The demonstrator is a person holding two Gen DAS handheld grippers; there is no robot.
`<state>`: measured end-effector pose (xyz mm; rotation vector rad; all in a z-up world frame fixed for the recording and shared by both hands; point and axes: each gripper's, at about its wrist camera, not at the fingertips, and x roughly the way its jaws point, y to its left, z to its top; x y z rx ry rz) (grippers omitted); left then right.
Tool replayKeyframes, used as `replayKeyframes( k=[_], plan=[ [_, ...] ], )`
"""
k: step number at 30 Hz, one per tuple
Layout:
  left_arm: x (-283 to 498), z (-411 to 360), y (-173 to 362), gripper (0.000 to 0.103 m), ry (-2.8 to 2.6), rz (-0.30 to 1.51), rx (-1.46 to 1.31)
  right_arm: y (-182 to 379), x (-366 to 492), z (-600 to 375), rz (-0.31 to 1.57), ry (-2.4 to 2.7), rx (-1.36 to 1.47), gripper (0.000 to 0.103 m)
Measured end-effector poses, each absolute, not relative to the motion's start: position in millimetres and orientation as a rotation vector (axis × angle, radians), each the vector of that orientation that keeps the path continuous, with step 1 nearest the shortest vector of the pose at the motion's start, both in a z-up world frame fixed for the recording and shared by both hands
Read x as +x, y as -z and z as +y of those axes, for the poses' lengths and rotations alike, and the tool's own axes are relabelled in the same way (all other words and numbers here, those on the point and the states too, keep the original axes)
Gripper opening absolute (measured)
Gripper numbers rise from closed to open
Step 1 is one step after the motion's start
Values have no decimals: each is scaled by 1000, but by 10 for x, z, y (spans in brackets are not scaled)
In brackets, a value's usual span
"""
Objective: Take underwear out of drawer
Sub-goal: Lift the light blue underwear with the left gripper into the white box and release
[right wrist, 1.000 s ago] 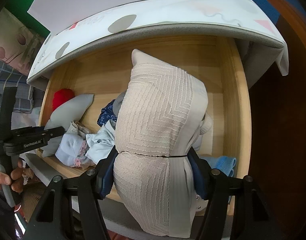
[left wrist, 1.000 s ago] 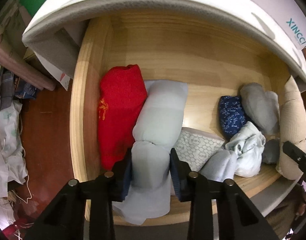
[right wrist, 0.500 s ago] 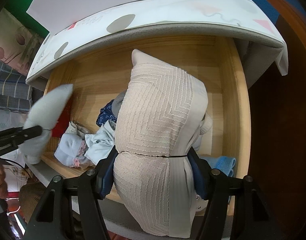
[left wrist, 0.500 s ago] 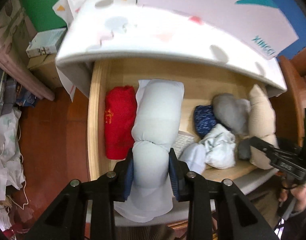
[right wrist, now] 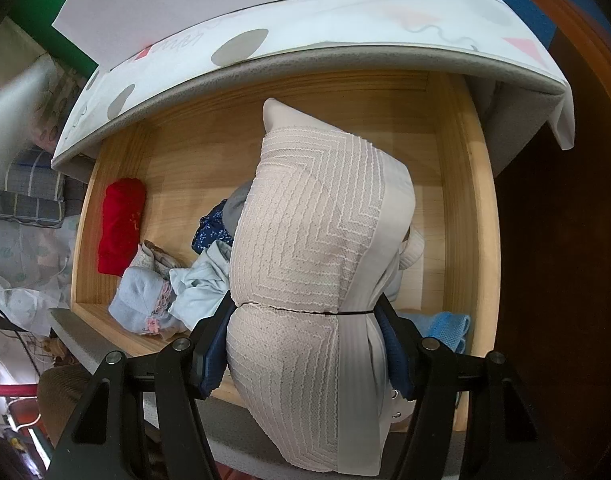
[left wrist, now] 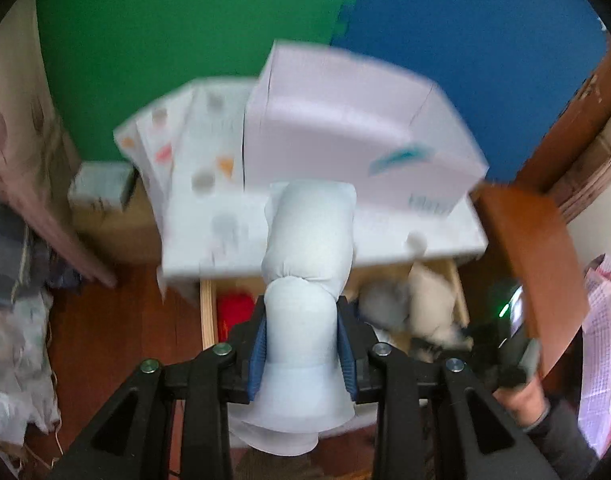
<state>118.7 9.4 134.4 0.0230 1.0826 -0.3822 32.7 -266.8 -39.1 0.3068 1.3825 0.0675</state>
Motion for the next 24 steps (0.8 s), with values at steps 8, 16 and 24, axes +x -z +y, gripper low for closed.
replayKeyframes(
  k=[8,16,24],
  plan=[
    [1704,-285,-2085,31,385,873,24,372,319,-2669,1378,-68,309,62],
    [2534,-678,-1999,31,353,833,13,357,297,-2677,1370,-73,317,62],
    [3046,-849,-1403,31,305,899,43,339,289,-2704,1355,-77,335,62]
  ],
)
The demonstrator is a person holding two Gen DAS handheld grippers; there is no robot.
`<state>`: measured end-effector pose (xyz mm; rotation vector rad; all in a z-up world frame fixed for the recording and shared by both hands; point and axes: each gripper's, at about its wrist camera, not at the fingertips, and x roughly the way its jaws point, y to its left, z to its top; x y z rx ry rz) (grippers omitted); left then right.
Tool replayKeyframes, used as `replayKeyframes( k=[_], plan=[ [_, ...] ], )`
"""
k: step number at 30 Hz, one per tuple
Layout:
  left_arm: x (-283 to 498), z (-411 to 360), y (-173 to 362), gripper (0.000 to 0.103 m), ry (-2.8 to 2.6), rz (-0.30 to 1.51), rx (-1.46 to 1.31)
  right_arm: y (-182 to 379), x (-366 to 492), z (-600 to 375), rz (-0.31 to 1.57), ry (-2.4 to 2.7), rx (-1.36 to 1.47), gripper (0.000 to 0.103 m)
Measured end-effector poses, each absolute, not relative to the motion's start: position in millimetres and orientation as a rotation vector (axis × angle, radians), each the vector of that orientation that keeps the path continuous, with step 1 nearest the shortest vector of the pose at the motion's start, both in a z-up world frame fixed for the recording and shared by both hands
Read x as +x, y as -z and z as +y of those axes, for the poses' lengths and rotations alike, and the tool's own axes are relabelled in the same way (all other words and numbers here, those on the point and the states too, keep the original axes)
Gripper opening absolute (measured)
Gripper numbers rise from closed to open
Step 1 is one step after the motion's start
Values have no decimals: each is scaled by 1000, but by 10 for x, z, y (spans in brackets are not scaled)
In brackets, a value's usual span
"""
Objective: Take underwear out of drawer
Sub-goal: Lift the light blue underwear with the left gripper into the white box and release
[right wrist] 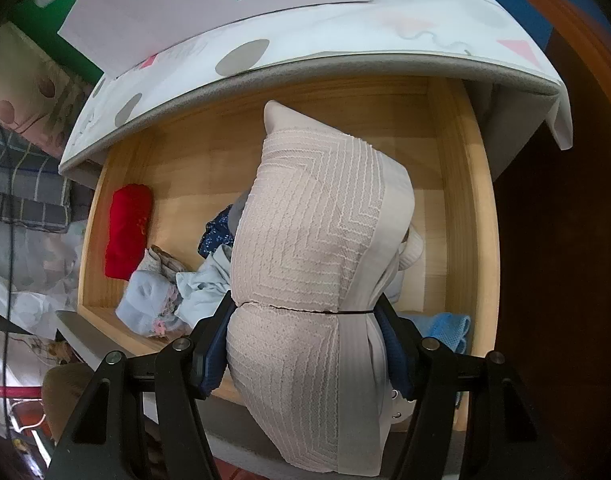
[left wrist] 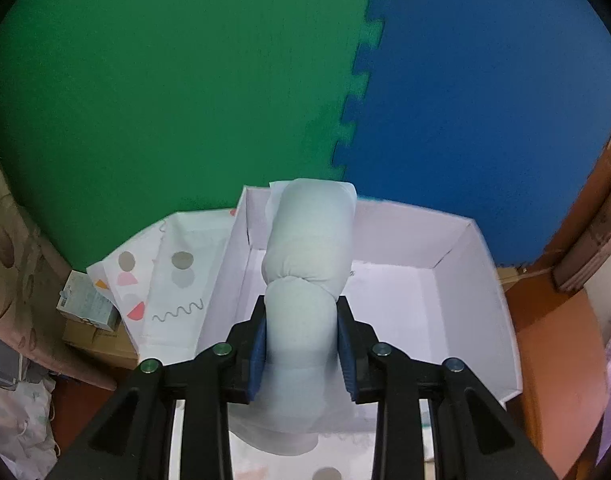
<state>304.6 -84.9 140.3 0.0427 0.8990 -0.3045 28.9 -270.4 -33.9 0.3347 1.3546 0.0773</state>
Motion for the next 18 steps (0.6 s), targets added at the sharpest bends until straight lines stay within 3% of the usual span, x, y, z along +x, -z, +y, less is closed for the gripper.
replayKeyframes(
  k=[8,18],
  plan=[
    [3187,-842,-894,31,272,996,83,339,301,-2699,1356,-80,335,62],
    [3016,-748,-786,31,266,1018,106,350,305,-2686,1357,-77,336,62]
  ],
)
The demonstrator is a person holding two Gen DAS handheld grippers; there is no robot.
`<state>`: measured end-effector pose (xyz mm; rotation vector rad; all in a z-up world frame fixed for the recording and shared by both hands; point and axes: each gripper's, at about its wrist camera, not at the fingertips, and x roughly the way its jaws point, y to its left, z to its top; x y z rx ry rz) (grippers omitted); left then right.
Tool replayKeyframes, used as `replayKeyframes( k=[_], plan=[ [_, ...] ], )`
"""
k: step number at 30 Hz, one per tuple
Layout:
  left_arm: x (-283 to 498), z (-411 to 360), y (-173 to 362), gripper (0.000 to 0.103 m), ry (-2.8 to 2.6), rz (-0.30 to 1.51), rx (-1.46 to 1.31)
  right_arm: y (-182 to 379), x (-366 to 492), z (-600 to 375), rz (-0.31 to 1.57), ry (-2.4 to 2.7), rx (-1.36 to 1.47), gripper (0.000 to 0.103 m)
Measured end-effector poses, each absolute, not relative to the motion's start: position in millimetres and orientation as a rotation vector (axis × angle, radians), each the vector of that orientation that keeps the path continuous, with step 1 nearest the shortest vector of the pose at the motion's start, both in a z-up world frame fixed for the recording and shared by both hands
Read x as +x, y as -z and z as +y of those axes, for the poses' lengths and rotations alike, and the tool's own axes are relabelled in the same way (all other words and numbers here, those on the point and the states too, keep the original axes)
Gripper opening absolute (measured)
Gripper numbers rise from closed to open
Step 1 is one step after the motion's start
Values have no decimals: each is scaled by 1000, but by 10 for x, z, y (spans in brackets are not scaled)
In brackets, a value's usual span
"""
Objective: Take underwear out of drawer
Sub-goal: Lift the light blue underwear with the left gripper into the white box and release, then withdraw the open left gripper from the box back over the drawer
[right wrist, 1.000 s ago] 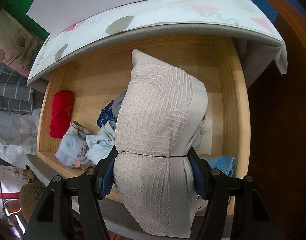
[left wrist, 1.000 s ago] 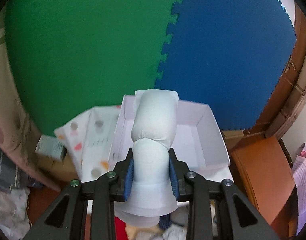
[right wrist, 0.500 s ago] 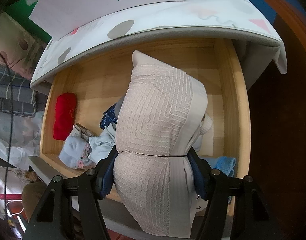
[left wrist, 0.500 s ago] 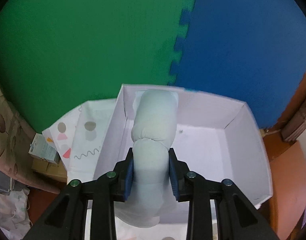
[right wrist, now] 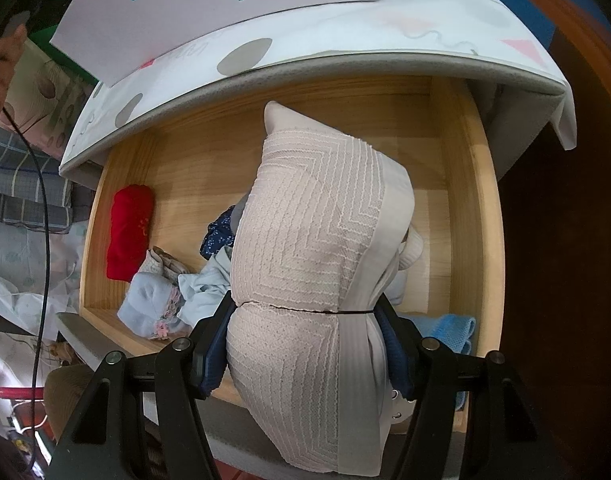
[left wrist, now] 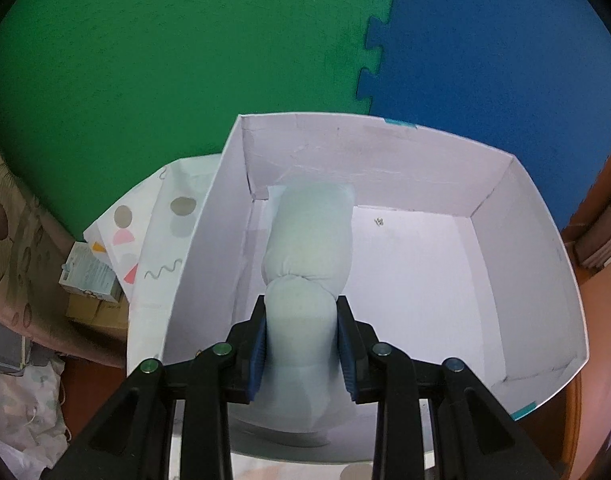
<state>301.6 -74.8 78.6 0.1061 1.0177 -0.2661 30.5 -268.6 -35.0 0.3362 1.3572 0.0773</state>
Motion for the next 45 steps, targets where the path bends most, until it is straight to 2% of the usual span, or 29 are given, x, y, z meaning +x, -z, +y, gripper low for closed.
replayKeyframes(
  k=[28,45],
  plan=[
    [2536,-575,-629,33,205,1059,154,345,304,-2699,1347,-62,340,62],
    [2521,-622,-770,40,194,1053,177,340,311,-2689,1343,-54,334,62]
  ],
)
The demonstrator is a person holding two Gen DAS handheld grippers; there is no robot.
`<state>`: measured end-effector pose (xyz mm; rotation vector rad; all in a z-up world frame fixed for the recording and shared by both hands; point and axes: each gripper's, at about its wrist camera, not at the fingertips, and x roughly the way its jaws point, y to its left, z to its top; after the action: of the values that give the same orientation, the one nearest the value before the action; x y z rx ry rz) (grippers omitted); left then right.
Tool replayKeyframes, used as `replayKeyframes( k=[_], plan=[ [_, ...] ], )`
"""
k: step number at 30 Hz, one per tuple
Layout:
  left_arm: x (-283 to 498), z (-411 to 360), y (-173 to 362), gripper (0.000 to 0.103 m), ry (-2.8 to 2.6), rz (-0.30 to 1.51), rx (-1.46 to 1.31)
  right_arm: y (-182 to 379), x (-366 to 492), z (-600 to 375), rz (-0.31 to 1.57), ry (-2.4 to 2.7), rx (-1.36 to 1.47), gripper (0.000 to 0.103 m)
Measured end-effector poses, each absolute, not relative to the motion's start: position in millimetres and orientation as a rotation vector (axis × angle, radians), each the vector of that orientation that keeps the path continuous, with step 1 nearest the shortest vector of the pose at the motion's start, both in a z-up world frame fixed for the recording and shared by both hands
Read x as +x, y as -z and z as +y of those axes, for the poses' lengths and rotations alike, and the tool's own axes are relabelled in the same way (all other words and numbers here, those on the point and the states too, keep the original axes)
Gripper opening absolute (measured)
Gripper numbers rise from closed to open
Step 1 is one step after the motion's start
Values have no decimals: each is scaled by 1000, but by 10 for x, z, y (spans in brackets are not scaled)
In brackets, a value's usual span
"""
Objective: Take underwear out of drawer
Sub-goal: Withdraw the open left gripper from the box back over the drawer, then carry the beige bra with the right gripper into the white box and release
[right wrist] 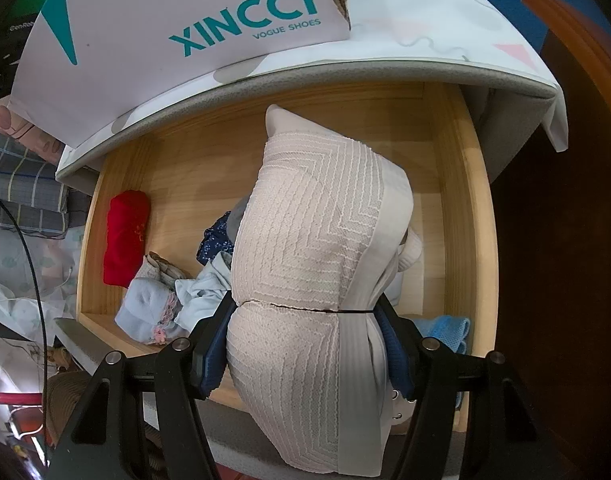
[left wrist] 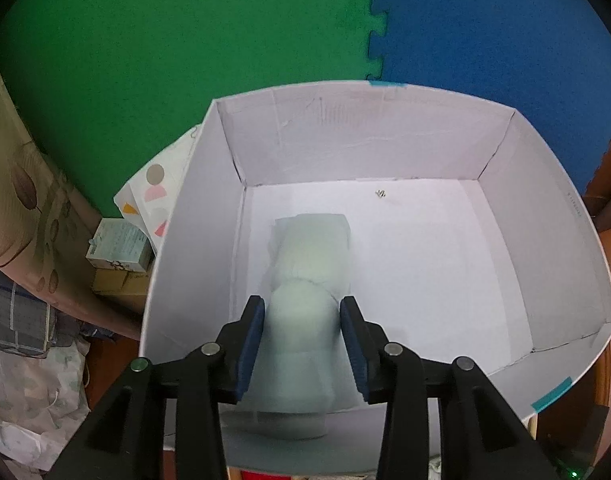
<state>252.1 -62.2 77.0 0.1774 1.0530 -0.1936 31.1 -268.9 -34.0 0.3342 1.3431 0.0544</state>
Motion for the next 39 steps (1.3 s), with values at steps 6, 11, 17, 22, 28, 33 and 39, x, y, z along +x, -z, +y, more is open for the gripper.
replayKeyframes(
  k=[6,11,17,22,28,33,39],
  plan=[
    [2461,-581,-977,48,196,1017,177,335,311,-2680,1339,-50,330,62],
    [2361,-528,-1148,50,199,991,191,339,319,-2662,1341,-44,325,62],
    [2129,-402,-1338,50,198,955,220,350,335,-2628,1344,-38,309,62],
    [1856,-211,-1414,50,189,941,211,349,342,-2604,1341,-34,299,62],
    [1460,21,-1293,50,153,936,193,292,311,-2608,1309,-27,296,62],
    [1192,111,-1025,50,120,944,199,197,271,-2702,1251,-6,333,62],
    [990,249,-566,50,81,1003,114,12,223,-2763,1204,2,316,61]
  ],
)
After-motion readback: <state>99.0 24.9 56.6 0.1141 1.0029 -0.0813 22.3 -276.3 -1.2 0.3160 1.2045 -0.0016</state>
